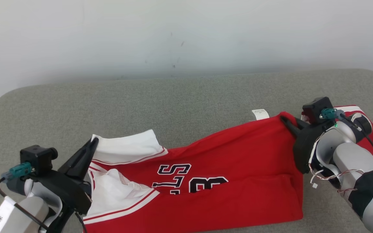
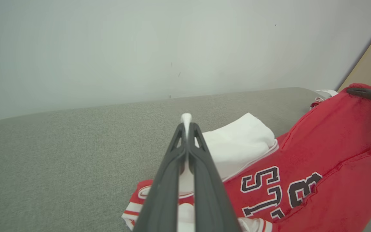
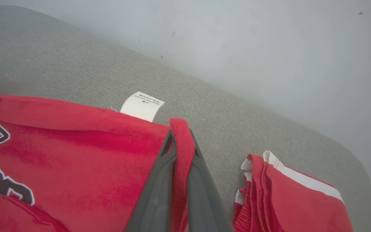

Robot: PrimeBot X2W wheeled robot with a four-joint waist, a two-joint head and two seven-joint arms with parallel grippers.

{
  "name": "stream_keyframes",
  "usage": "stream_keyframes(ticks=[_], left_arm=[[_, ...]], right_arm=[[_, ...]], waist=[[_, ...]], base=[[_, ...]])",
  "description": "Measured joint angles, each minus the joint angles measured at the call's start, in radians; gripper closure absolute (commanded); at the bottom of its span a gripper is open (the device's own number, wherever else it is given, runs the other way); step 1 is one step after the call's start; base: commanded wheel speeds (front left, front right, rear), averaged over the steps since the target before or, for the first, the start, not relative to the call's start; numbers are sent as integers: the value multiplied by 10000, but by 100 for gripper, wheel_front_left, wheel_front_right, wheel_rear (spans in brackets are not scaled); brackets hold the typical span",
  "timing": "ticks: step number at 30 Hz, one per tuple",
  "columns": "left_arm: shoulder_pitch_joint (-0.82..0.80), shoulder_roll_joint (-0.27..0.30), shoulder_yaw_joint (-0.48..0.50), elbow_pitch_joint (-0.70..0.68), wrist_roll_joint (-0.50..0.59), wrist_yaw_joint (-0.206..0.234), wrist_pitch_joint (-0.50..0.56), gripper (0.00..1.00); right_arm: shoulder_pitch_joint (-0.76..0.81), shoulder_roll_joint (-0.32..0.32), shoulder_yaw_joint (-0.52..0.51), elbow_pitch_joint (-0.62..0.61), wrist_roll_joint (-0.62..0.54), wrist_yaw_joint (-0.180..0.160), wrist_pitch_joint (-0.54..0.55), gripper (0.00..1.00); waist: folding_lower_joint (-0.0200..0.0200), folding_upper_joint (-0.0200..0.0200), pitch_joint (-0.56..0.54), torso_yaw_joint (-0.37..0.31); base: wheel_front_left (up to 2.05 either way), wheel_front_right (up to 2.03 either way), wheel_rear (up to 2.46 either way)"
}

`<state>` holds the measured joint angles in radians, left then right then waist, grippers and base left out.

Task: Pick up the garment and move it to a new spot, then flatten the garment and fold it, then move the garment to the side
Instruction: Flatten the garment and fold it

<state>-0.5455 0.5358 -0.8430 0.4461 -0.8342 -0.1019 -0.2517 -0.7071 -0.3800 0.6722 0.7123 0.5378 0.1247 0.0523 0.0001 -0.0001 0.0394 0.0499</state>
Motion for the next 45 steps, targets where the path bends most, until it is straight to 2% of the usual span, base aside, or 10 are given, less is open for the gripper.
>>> stream_keyframes(ticks=[10,21,32,38,45], left_arm=[[328,65,-115,-278,171,-19,0,100],[1213,234,50,-1158,228,245,0,100],[1871,180,-483,-1440,828,502,0,100],[1914,67,-857,-723,1189,504,173,100],[1948,-194,-895,-274,1035,518,324,100]], right_arm=[[464,-619,1202,-846,658,0,-186,100],[1277,-1567,1935,-1927,2173,0,-437,100],[1679,-1818,2263,-2180,2876,0,-422,100],[1727,-1824,2393,-2286,3256,0,-341,100],[1971,-1850,2497,-2242,3467,0,-253,100]], waist=[[-1,1,-45,88],[-1,1,-72,130],[-1,1,23,176],[-1,1,90,179],[-1,1,121,135]], base=[[0,0,0],[0,0,0],[0,0,0],[0,0,0],[0,0,0]])
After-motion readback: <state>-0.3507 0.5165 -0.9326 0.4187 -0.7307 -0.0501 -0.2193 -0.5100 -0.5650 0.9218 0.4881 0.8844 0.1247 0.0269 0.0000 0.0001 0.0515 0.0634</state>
